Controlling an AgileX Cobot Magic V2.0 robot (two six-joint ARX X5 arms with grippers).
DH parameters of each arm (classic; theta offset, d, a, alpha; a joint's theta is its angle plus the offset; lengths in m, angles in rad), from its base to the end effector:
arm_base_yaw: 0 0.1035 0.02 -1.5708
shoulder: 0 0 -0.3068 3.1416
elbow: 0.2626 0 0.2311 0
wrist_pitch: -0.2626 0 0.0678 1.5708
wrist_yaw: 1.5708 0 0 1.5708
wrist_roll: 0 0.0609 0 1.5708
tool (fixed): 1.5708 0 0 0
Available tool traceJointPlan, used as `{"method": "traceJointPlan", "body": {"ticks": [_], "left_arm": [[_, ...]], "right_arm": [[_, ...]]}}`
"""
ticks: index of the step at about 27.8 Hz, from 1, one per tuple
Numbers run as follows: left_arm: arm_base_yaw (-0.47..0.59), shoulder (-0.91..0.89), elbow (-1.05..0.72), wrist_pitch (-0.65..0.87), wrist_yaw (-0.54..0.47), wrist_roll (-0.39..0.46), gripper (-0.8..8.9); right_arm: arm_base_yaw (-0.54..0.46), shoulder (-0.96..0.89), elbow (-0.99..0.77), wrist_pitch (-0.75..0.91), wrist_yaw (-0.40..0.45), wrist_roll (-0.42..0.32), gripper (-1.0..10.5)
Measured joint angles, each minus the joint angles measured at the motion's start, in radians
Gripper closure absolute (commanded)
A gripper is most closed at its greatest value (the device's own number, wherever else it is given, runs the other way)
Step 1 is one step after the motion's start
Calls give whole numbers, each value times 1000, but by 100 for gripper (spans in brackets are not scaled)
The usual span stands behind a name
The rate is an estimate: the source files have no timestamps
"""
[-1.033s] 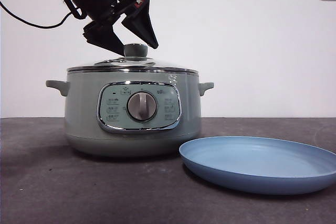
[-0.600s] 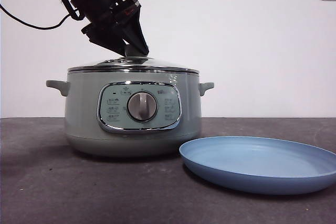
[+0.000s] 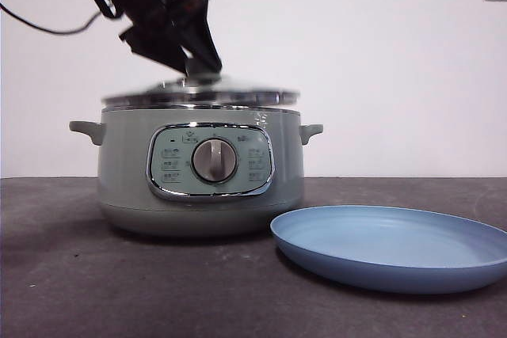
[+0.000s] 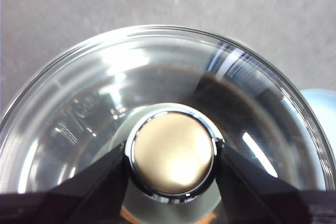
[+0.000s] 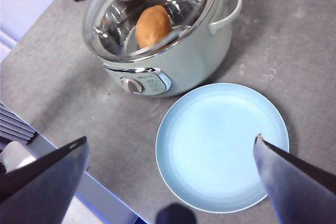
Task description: Take the potato out from the steamer,put the potato on the plate,close the lid
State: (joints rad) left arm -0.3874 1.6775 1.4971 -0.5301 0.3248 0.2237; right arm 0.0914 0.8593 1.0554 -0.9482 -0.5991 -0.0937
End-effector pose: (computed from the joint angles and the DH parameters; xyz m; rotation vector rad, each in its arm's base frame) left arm 0.3428 -0.1609 0.3457 0.2276 0.6458 -0.7599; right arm 0.1095 0.0445 0.3575 0.1066 0.7096 0.6903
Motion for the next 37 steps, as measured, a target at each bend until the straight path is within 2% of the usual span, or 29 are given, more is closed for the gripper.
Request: {"method": "traceJointPlan", "body": {"ticks": [3,7,13,22,31,37], "left_arm": [[16,-86,0,-8,2,-9,822],[54,-206,0,-116,-22,-16,822],[101,-414,0,-246,-60,-27,822],[124,-589,0,-430,-127,-34,822],[126,-711,0,-551,-179,-34,822],[126,-753,0,-587,-177,-34,822]], "right_arm": [[0,25,0,26,-1,8,317],[31,75,0,141,-3,58,317],[201,250,27,344,8,149,317],[394,599,317,379,158,165,317],[512,954,665,331,313,140,318],[553,1110,752,345,396,119,321]]}}
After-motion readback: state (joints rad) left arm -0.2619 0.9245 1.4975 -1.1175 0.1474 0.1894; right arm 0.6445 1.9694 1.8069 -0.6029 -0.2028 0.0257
